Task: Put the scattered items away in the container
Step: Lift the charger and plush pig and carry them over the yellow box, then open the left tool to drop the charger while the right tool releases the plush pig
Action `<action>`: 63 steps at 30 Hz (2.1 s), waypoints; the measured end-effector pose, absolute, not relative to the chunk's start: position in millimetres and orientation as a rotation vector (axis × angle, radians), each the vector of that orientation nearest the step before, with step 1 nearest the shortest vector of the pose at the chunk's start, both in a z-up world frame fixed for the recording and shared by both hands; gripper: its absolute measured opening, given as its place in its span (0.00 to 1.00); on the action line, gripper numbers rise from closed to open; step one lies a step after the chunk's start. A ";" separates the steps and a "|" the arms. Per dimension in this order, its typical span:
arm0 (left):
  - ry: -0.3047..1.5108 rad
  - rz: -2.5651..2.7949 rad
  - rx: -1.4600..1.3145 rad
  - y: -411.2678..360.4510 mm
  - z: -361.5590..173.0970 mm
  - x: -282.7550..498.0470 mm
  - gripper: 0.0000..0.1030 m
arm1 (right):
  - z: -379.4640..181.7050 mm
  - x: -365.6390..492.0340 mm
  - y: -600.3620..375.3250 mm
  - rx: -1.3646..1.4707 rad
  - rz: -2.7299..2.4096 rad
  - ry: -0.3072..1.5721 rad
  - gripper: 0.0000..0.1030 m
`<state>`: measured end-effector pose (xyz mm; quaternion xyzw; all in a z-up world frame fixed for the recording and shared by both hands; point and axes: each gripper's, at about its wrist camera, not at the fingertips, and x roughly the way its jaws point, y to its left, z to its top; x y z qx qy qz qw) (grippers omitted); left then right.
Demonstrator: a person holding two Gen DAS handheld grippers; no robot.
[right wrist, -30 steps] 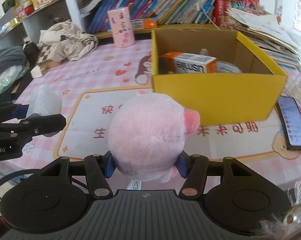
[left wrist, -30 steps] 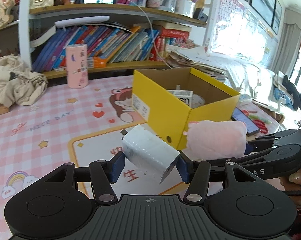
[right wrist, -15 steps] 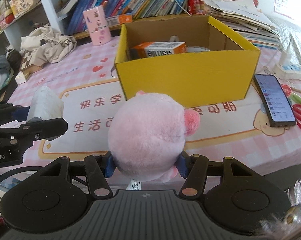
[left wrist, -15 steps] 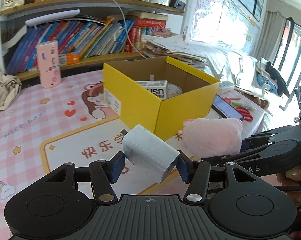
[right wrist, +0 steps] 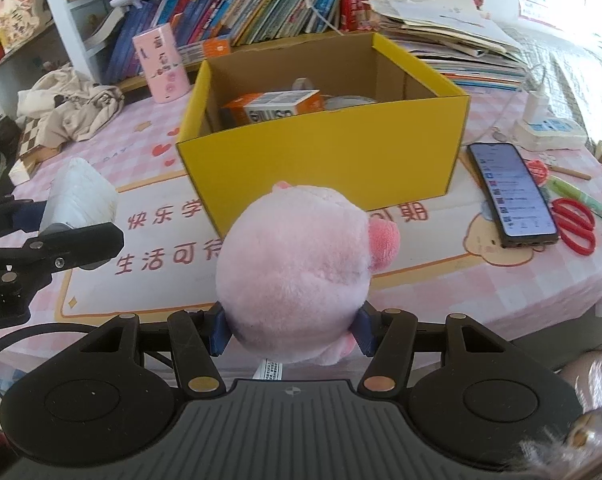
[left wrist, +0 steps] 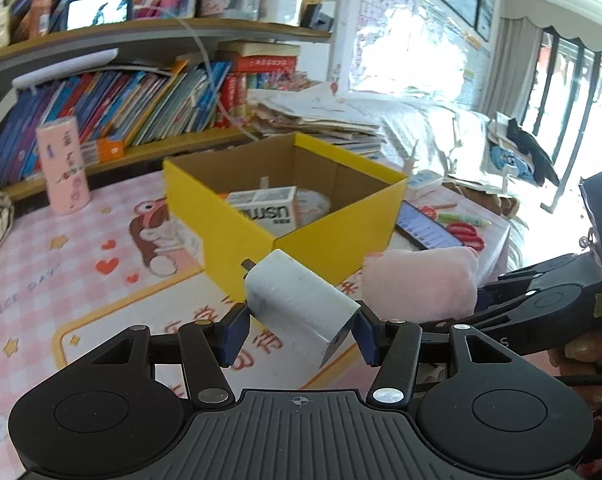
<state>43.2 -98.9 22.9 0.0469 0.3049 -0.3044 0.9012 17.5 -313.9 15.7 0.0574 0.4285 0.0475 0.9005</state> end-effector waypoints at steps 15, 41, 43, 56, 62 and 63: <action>0.525 -0.781 0.160 -140.0 40.6 45.1 0.53 | 28.1 5.5 -350.4 0.150 -0.031 0.805 0.54; 0.420 -0.704 0.099 -168.8 72.5 104.0 0.53 | 84.7 67.7 -390.7 0.040 -0.022 0.534 0.54; 0.420 -0.677 0.091 -170.4 72.9 111.0 0.53 | 87.1 80.8 -392.7 0.028 0.005 0.524 0.54; 0.541 -0.540 0.066 -183.6 52.8 147.5 0.53 | 78.0 146.3 -397.3 -0.052 0.204 0.560 0.54; 0.604 -0.475 0.080 -188.3 44.0 156.6 0.53 | 69.0 173.7 -398.4 -0.047 0.286 0.587 0.54; 0.616 -0.468 0.085 -189.1 42.0 158.2 0.53 | 67.0 178.7 -397.5 -0.046 0.302 0.594 0.54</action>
